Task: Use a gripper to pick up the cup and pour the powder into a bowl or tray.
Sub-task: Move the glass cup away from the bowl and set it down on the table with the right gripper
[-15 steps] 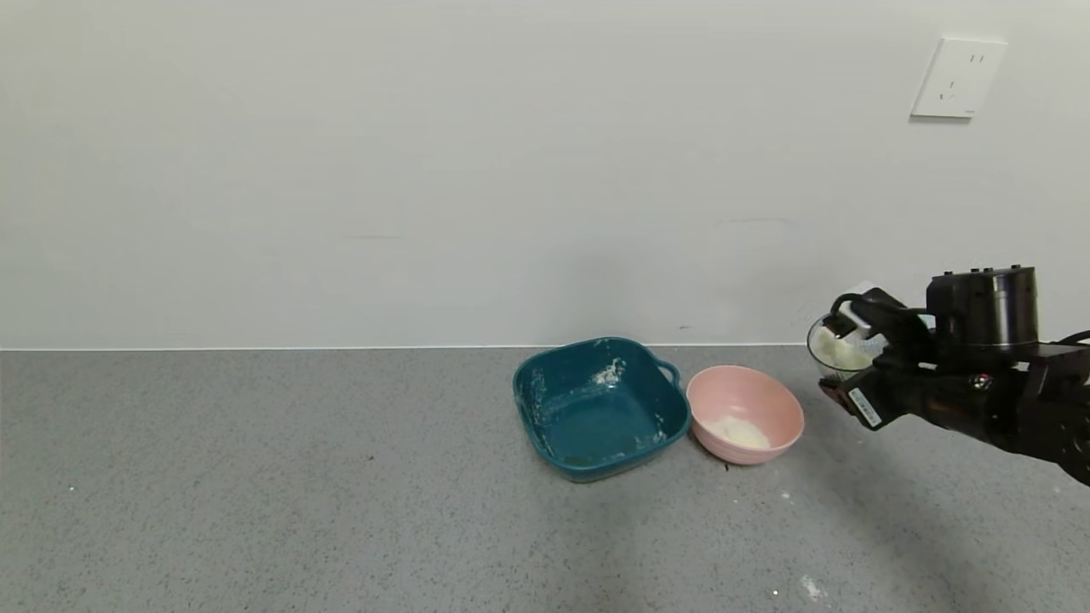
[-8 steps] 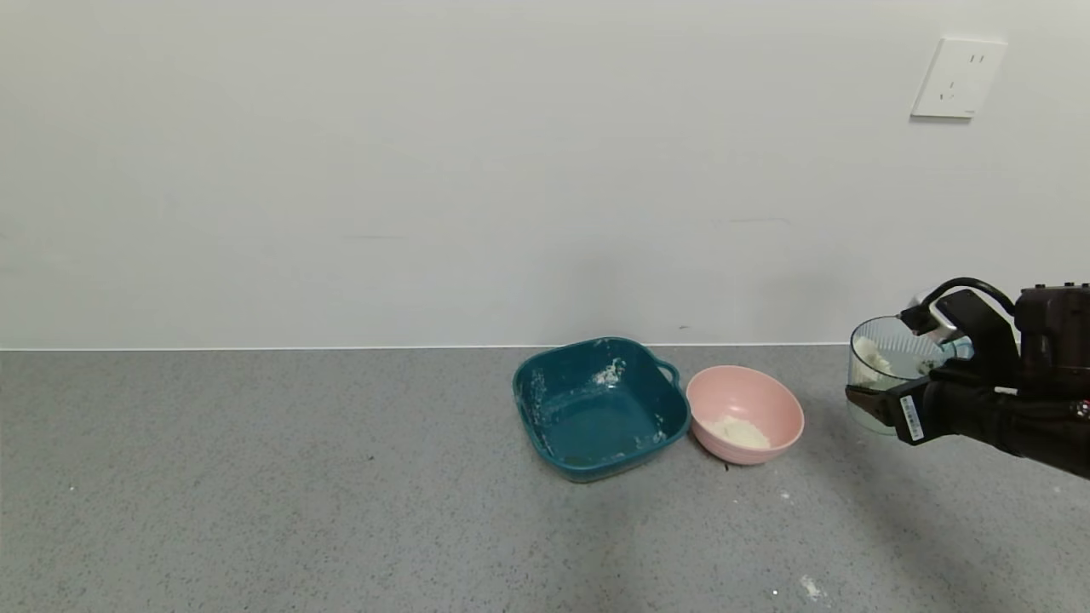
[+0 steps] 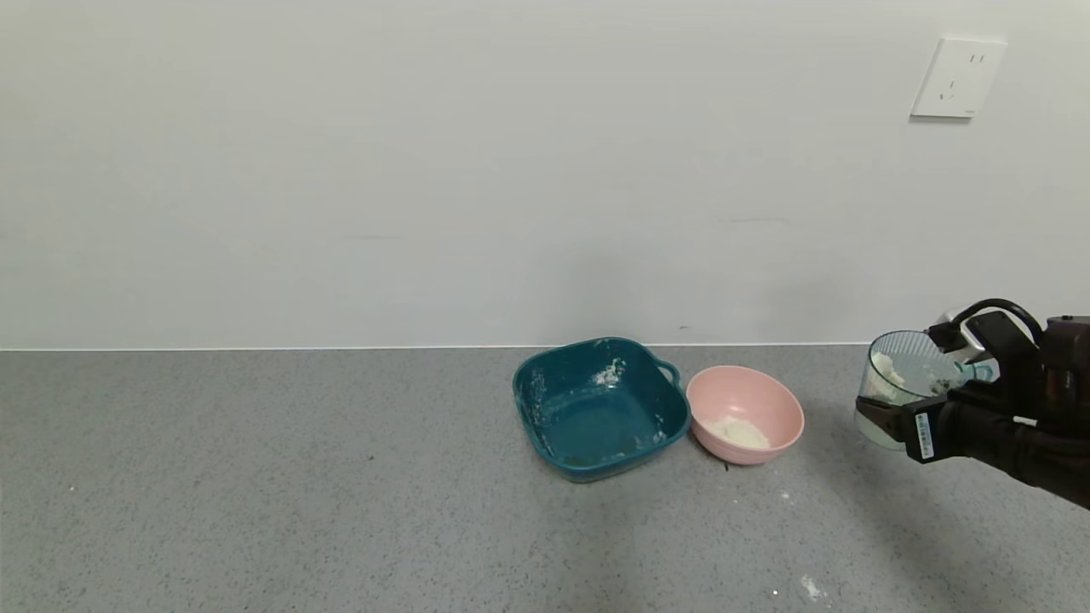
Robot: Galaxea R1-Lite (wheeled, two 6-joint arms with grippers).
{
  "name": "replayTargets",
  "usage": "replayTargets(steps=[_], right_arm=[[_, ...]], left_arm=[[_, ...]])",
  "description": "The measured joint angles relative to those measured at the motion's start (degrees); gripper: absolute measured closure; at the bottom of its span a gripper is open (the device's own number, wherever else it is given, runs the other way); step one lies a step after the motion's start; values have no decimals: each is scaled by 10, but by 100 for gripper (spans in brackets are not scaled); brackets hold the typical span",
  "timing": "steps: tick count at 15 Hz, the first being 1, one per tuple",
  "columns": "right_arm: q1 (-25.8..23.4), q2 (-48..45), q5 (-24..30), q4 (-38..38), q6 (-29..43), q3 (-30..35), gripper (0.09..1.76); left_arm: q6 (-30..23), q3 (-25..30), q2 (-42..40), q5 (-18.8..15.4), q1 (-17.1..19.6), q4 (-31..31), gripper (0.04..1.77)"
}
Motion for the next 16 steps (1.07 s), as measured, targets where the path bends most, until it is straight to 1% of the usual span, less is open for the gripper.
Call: replayTargets(steps=[3,7,12,16], right_arm=[[-14,28,5,-73,0,39,51],[-38,76,40,-163,1,87,51],[-44,129,40,-192,0,100,51],[-44,172,41,-255,1,108,51]], left_arm=[[0,0,0,0,0,0,9],[0,0,0,0,0,0,9],[0,0,0,0,0,0,9],[0,0,0,0,0,0,9]])
